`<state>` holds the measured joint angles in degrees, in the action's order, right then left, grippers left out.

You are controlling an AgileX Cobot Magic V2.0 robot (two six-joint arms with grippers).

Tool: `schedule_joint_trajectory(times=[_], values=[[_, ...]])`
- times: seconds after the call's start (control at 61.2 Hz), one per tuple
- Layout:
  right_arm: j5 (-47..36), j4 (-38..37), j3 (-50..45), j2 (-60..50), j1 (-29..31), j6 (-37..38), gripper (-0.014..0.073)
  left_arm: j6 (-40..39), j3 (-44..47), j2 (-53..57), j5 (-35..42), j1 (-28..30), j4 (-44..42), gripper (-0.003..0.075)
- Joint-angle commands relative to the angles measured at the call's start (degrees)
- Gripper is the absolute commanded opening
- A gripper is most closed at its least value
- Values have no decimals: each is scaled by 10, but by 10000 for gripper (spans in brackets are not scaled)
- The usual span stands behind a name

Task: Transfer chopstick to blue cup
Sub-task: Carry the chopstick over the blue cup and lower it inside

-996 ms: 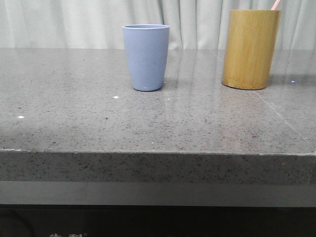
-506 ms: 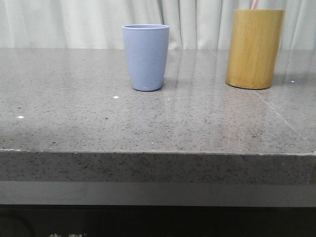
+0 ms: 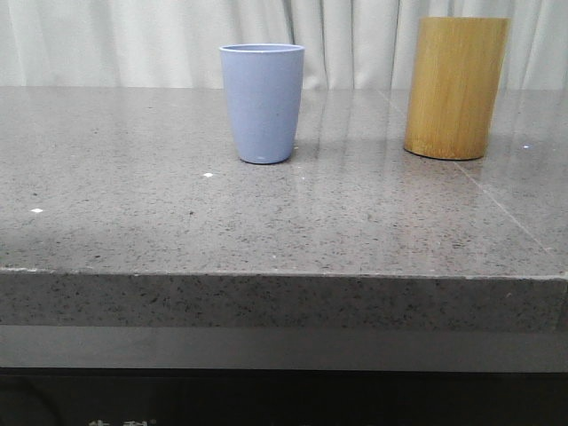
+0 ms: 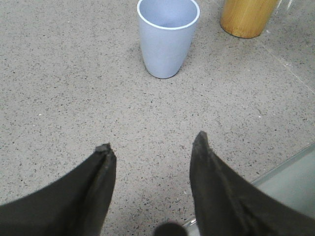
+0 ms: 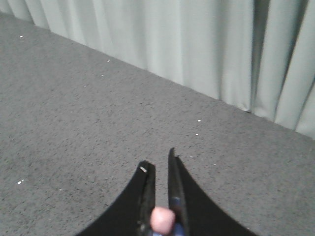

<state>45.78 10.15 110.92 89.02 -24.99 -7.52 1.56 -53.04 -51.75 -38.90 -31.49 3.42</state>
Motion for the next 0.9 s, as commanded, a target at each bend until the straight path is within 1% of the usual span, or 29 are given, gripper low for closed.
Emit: schedule_joint_trajectory(times=[0.0,0.131,0.408,0.474,0.523,0.555,0.637,0.686,0.751,0.882], values=[[-41,4,18,-1,-20,-8,-41,-5,-14,7,41,0,6,356],[-34,4,18,34,-41,-19,-41,-5,-14,7,41,0,6,356],[-23,1,18,102,-43,-32,-31,-5,-14,7,41,0,6,356],[-21,-2,18,112,-43,-32,12,-5,-14,7,41,0,6,356],[-21,-3,18,116,-43,-32,80,-5,-14,7,42,0,6,356],[-21,-3,18,116,-43,-32,157,-5,-14,7,42,0,6,356],[-23,-4,19,115,-43,-32,301,-5,-14,7,42,0,6,356],[-22,-6,20,112,-40,-32,364,-5,-14,7,42,0,6,356],[-20,-5,20,105,-38,-32,398,-5,-14,7,42,0,6,356],[16,-5,20,73,-31,-32,393,-5,-14,7,42,0,6,356]])
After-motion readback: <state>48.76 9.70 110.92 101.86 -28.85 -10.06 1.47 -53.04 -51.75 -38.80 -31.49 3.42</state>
